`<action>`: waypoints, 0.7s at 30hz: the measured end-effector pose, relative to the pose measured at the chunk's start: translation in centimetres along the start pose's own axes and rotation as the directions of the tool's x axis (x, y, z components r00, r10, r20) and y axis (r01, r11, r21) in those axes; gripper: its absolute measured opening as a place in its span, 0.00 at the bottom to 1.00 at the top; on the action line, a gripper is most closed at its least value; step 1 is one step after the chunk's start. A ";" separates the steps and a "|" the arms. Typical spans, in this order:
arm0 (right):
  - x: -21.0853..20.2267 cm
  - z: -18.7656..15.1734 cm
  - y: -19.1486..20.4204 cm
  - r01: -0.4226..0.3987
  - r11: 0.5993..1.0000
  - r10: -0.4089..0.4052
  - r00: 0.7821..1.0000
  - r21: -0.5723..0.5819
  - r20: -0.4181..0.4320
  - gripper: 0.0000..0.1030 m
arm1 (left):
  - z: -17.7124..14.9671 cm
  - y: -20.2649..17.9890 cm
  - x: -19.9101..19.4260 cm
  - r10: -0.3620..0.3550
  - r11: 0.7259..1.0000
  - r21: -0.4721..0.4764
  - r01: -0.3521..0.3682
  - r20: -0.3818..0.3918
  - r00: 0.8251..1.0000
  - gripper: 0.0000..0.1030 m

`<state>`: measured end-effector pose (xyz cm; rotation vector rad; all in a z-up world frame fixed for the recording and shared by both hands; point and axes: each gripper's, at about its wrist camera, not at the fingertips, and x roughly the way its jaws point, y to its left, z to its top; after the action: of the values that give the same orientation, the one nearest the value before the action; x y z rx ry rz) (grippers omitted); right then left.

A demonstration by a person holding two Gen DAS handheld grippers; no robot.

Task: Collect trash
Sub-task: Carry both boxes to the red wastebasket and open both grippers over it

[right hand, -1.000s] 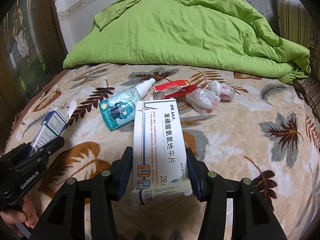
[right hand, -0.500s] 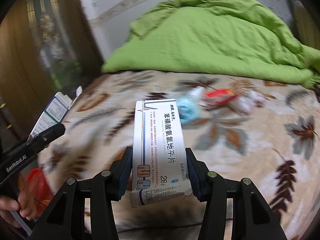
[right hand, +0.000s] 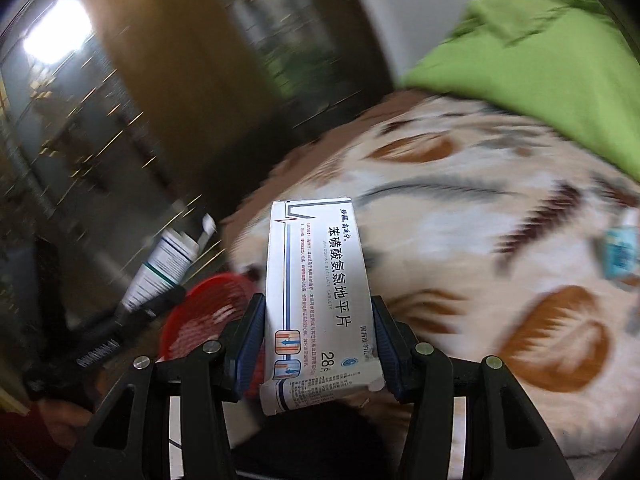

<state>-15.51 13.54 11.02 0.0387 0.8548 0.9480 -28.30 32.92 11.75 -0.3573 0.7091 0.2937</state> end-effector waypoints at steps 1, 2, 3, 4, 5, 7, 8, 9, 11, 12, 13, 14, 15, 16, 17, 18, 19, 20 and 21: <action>1.7 0.3 1.4 -0.039 0.999 0.038 0.999 -0.016 -0.032 0.54 | -0.4 1.1 -0.1 0.025 1.000 -0.016 -0.025 -0.008 1.000 0.32; 2.6 0.2 2.1 -0.058 0.998 0.057 0.997 -0.025 -0.050 0.54 | -0.9 2.5 -0.1 0.052 0.998 -0.035 -0.053 -0.019 0.998 0.32; 3.7 0.2 3.0 -0.078 0.996 0.076 0.995 -0.035 -0.071 0.54 | -1.5 4.1 -0.1 0.074 0.995 -0.062 -0.076 -0.039 0.996 0.32; 5.4 0.3 4.3 -0.109 0.993 0.104 0.989 -0.045 -0.104 0.54 | -1.9 5.3 -0.1 0.087 0.992 -0.084 -0.091 -0.055 0.995 0.32; 6.1 0.3 4.9 -0.125 0.991 0.119 0.986 -0.048 -0.118 0.54 | -2.0 6.3 -0.1 0.097 0.989 -0.101 -0.103 -0.061 0.993 0.32; 8.8 0.3 6.6 -0.165 0.985 0.156 0.976 -0.051 -0.155 0.54 | -2.5 8.2 -0.1 0.125 0.982 -0.135 -0.134 -0.074 0.989 0.32; 9.5 0.3 6.7 -0.184 0.982 0.174 0.972 -0.046 -0.159 0.55 | -2.7 8.6 -0.2 0.131 0.980 -0.144 -0.141 -0.078 0.988 0.32; 10.4 0.3 7.0 -0.202 0.979 0.194 0.968 -0.038 -0.162 0.57 | -2.8 9.2 -0.2 0.140 0.977 -0.153 -0.151 -0.084 0.987 0.33; 12.3 0.4 7.3 -0.214 0.977 0.205 0.960 -0.026 -0.191 0.69 | -2.8 10.0 -0.2 0.150 0.972 -0.170 -0.163 -0.089 0.985 0.52; 12.8 0.4 7.2 -0.224 0.975 0.217 0.956 -0.012 -0.199 0.70 | -3.0 10.4 -0.3 0.147 0.970 -0.182 -0.161 -0.087 0.985 0.60; 12.7 0.5 6.6 -0.216 0.976 0.214 0.959 0.012 -0.184 0.70 | -2.9 10.4 -0.3 0.139 0.970 -0.186 -0.153 -0.086 0.987 0.61; 12.3 0.4 6.2 -0.214 0.977 0.215 0.961 0.022 -0.172 0.70 | -2.7 10.1 0.0 0.133 0.972 -0.184 -0.147 -0.084 0.988 0.61; 11.7 0.6 5.5 -0.216 0.976 0.218 0.963 0.031 -0.158 0.70 | -2.8 9.8 -0.1 0.132 0.975 -0.169 -0.143 -0.075 0.988 0.61; 11.0 0.7 4.9 -0.212 0.976 0.215 0.966 0.041 -0.143 0.70 | -2.6 9.4 0.1 0.132 0.978 -0.154 -0.142 -0.070 0.989 0.61; 10.1 0.7 4.4 -0.206 0.977 0.211 0.970 0.052 -0.124 0.70 | -2.4 8.9 0.4 0.126 0.981 -0.140 -0.134 -0.066 0.990 0.61; 9.2 0.7 3.5 -0.197 0.978 0.202 0.974 0.064 -0.102 0.70 | -2.3 8.0 0.5 0.105 0.987 -0.115 -0.112 -0.062 0.993 0.61; 8.0 0.7 2.3 -0.174 0.982 0.180 0.981 0.078 -0.077 0.70 | -1.9 7.4 1.0 0.092 0.990 -0.100 -0.098 -0.062 0.994 0.61; 6.9 0.5 1.9 -0.158 0.984 0.163 0.985 0.083 -0.063 0.70 | -1.8 6.5 1.2 0.077 0.994 -0.077 -0.081 -0.060 0.995 0.61; 5.7 0.3 1.1 -0.131 0.988 0.135 0.990 0.085 -0.044 0.70 | -1.8 5.3 1.6 0.058 0.997 -0.049 -0.061 -0.058 0.997 0.61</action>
<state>-14.45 18.47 8.09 0.1446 0.9460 1.0423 -30.19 37.22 8.24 -0.3946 0.7694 0.3601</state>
